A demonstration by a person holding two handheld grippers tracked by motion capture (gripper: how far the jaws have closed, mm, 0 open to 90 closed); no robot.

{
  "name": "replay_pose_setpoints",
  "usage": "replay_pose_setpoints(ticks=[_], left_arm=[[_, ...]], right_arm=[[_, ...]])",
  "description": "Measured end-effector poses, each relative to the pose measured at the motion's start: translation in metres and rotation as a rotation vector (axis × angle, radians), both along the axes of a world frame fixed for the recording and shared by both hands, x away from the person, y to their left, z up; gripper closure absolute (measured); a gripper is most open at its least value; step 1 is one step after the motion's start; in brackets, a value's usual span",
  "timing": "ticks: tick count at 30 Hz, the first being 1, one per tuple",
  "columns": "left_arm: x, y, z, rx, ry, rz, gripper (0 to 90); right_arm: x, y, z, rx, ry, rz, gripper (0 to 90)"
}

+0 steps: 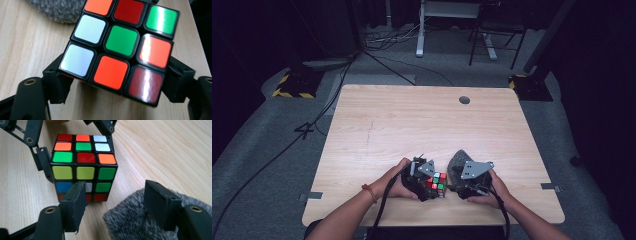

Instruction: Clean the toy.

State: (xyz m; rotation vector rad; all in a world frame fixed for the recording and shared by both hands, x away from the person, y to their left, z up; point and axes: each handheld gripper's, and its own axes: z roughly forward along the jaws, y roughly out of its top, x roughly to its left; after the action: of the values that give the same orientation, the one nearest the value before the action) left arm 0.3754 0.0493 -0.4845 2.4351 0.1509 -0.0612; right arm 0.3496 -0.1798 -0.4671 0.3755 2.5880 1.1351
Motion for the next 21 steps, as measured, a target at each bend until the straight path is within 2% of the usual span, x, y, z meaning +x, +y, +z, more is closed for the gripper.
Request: replay_pose_setpoints(ticks=[2,5,7,10,15,21], left_arm=[[0.001,0.001,0.0,-0.007,0.002,-0.017,22.1],[0.001,0.003,0.001,0.024,-0.008,-0.043,27.0],[-0.001,0.002,0.0,0.028,-0.011,-0.062,31.0],[-0.005,-0.002,0.0,0.044,-0.035,-0.081,32.0],[-0.003,0.0,-0.001,0.038,-0.033,-0.074,32.0],[-0.003,-0.002,-0.004,0.05,-0.042,-0.06,30.0]], right_arm=[[0.0,0.002,0.001,-0.003,-0.003,0.005,35.0],[0.001,0.004,0.001,-0.001,-0.004,-0.008,36.7],[0.002,0.004,0.004,0.033,-0.005,-0.014,39.2],[0.0,0.011,0.01,0.034,-0.027,0.006,41.4],[0.003,0.015,0.013,0.03,-0.022,0.013,41.6],[0.004,0.024,0.02,0.055,-0.022,0.041,40.7]])
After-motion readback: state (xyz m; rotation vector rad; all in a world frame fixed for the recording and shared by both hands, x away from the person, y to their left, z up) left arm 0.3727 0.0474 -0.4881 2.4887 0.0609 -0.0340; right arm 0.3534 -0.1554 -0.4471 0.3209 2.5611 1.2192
